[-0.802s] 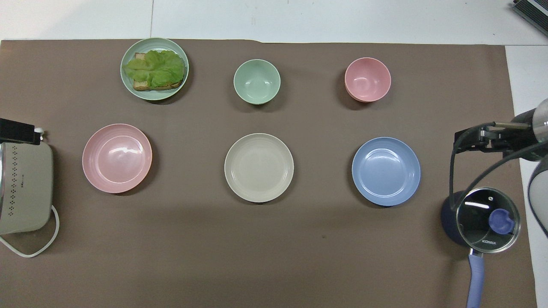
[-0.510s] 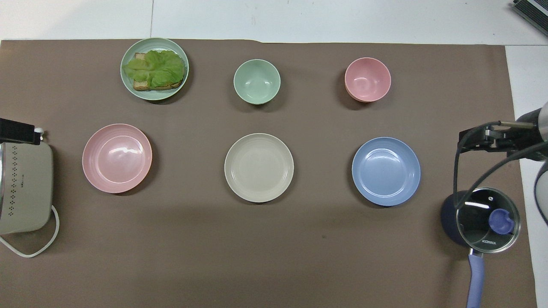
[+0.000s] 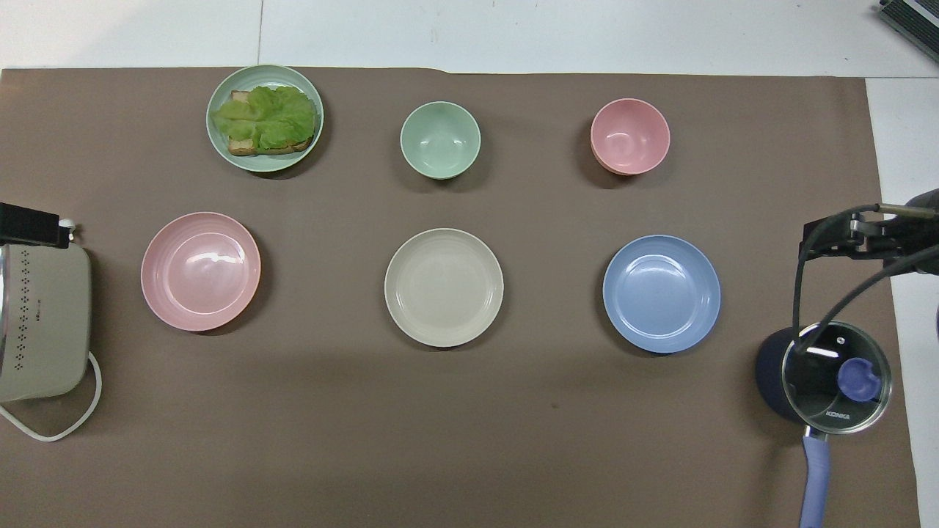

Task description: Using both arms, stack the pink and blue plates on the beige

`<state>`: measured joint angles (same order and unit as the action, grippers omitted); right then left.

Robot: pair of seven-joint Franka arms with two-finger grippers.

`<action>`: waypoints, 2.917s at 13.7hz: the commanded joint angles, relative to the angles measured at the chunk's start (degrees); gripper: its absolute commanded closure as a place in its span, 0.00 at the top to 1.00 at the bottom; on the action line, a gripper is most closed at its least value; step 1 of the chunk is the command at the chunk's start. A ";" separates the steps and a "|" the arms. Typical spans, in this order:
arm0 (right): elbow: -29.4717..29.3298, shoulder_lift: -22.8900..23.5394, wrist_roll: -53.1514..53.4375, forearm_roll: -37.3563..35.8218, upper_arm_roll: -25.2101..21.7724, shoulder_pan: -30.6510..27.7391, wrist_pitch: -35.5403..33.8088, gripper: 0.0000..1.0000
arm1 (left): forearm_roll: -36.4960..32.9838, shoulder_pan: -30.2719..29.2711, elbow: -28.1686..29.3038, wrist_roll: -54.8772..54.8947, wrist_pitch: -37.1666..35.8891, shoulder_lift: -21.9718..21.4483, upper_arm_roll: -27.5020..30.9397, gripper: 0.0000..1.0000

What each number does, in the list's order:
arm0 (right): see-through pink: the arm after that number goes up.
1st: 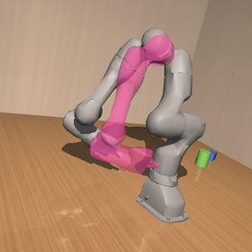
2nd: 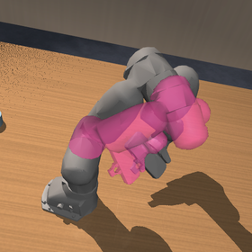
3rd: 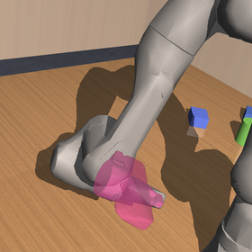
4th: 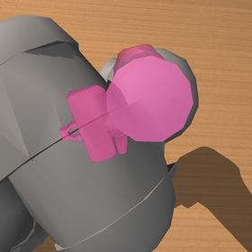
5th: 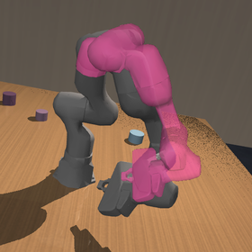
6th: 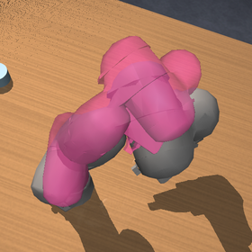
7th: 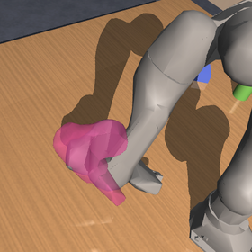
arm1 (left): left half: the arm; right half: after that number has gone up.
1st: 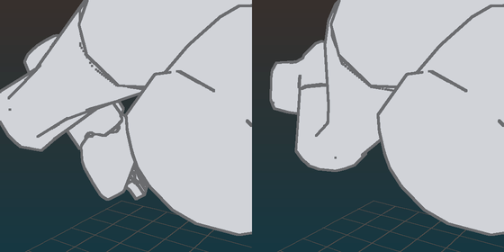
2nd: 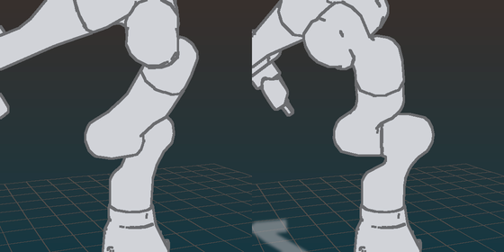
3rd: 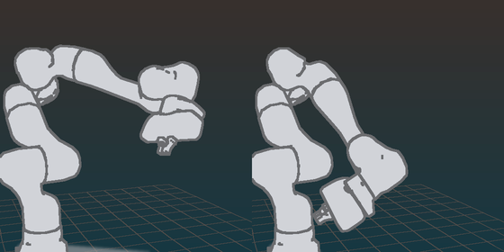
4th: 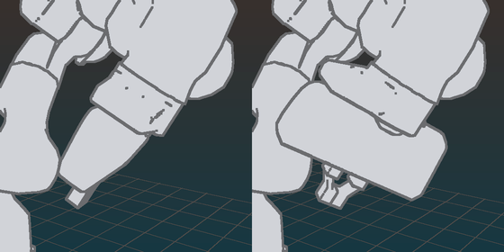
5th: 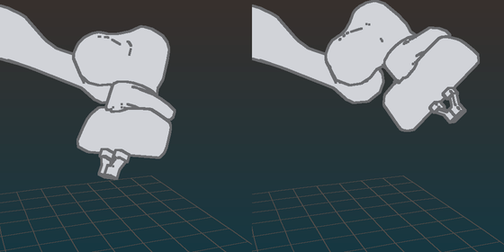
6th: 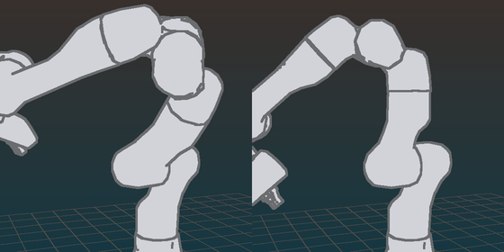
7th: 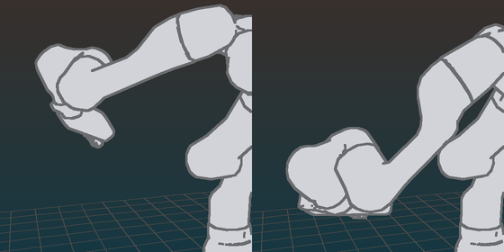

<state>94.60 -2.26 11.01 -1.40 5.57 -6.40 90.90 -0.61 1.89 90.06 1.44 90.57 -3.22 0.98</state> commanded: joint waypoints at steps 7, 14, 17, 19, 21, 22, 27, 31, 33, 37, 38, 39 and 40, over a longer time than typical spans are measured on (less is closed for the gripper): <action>0.59 -0.20 -1.51 0.43 0.32 -0.55 0.94 1.00 | -0.62 0.13 -0.76 -0.47 -0.74 -0.03 0.16 1.00; 0.59 -0.20 -1.86 0.43 0.32 -0.55 0.94 1.00 | 0.70 0.13 10.37 -0.30 3.10 -0.39 0.25 1.00; 0.59 -0.11 -1.78 0.44 0.32 -0.63 1.12 1.00 | 0.70 -0.83 21.27 -0.38 18.28 0.49 0.25 1.00; 0.50 -0.11 -1.51 0.44 0.32 -0.55 1.20 1.00 | 0.70 -1.45 22.88 -0.91 21.48 3.91 0.25 1.00; 0.59 -0.11 -1.86 0.52 0.32 -0.55 1.21 1.00 | 0.70 -3.20 23.06 -0.74 23.15 8.12 0.25 1.00; 0.59 -0.11 -1.78 0.52 0.32 -0.55 1.21 1.00 | 0.70 -4.43 24.19 -0.56 25.51 9.71 0.25 1.00; 0.59 -0.11 -1.34 0.44 0.32 -0.55 1.12 1.00 | 0.78 -6.90 28.77 -0.82 33.71 12.89 0.25 1.00; 0.59 -0.11 -1.42 0.43 0.32 -0.55 1.21 1.00 | 0.79 -7.43 30.53 -1.09 34.67 13.33 0.25 1.00; 0.59 -0.11 -1.42 0.44 0.32 -0.55 1.21 1.00 | 0.79 -6.64 30.53 -3.01 34.33 13.33 0.25 1.00; 0.59 -0.11 -1.69 0.43 0.32 -0.55 1.21 1.00 | 0.79 -6.55 32.02 -6.88 33.80 12.63 0.25 0.86; 0.59 -0.11 -1.78 0.43 0.32 -0.63 1.21 1.00 | 0.79 -6.55 32.46 -7.41 33.97 12.54 0.25 0.86; 0.59 -0.11 -1.78 0.43 0.32 -0.63 1.21 1.00 | 0.79 -6.64 32.55 -7.85 33.88 12.54 0.25 0.86; 0.59 -0.11 -1.78 0.43 0.32 -0.55 1.21 1.00 | 0.79 -6.81 32.72 -8.03 33.88 12.37 0.25 0.86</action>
<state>94.60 -2.23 10.95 -1.40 5.64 -6.38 91.08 -0.28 -4.90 120.88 -5.46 123.69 10.62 1.08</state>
